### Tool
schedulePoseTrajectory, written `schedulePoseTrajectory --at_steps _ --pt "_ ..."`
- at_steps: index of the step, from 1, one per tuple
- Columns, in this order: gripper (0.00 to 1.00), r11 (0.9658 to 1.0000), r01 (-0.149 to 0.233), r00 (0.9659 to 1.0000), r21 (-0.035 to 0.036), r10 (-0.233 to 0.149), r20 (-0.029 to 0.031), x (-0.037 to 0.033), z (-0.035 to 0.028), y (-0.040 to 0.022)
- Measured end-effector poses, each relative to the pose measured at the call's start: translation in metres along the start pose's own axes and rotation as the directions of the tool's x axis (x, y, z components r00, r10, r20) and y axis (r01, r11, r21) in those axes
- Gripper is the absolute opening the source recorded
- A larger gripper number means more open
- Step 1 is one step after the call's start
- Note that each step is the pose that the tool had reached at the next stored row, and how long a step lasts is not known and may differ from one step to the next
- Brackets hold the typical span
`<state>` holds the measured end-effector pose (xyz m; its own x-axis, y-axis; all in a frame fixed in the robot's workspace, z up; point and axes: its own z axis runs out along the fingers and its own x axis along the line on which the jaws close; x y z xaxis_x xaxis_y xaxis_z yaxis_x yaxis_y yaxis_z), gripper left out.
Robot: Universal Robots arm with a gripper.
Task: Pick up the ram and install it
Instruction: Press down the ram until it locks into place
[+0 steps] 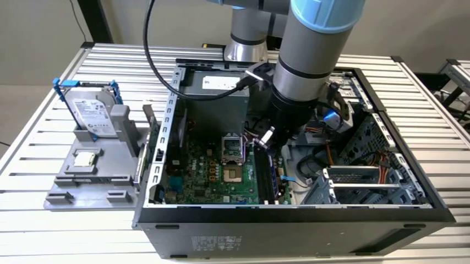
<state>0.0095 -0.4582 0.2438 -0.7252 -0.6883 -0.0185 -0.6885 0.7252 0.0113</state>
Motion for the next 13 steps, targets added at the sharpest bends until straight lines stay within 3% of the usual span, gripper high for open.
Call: schedulePoseTrajectory --at_steps 3,7,10,13 --pt "0.00 0.9985 0.054 0.9985 -0.0008 -0.054 -0.0007 0.0000 0.0000 0.0000" --pt "0.00 0.9920 0.126 0.9920 -0.0021 -0.126 -0.0011 0.0000 0.0001 0.0000" --pt "0.00 0.9842 0.177 0.9842 -0.0030 -0.177 -0.0017 0.0000 0.0000 0.0000" --pt "0.00 0.9730 0.231 0.9730 -0.0039 -0.231 -0.0025 0.0000 0.0000 0.0000"
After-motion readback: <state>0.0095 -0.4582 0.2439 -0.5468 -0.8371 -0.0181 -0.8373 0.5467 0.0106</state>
